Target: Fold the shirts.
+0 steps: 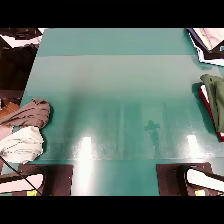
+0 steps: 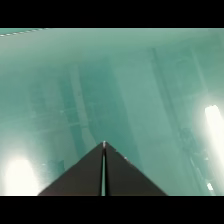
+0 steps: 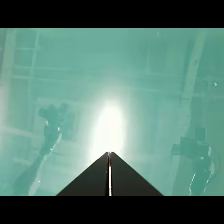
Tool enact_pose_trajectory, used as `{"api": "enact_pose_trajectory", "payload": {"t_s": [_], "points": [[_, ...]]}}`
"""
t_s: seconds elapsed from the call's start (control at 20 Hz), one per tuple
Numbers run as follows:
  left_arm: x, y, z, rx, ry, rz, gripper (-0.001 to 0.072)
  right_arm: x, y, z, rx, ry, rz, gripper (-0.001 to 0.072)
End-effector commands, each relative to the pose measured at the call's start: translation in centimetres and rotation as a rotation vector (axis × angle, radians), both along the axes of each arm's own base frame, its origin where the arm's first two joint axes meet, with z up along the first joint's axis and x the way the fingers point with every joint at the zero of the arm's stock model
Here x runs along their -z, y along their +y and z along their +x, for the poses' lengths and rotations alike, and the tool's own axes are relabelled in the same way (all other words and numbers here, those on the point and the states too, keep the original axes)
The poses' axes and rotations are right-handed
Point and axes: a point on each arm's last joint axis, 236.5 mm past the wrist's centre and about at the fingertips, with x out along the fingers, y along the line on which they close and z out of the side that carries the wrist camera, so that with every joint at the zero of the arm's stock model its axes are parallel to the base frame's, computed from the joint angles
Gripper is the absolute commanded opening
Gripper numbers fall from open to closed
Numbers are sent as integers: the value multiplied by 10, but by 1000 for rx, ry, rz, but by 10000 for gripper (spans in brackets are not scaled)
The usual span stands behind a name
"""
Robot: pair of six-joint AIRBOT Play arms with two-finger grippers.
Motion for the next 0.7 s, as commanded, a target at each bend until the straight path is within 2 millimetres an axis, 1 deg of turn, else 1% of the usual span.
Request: {"api": "enact_pose_trajectory", "payload": {"t_s": [0.0,0.55,0.65], "points": [[0,0,0,0,-1,0,30,-1,3,0,-6,-4,0,22],[-1,0,0,0,-3,-1,30,0,3,-1,-7,0,0,22],[-9,0,8,-13,-49,-13,30,0,3,-1,-7,0,0,23]]}}
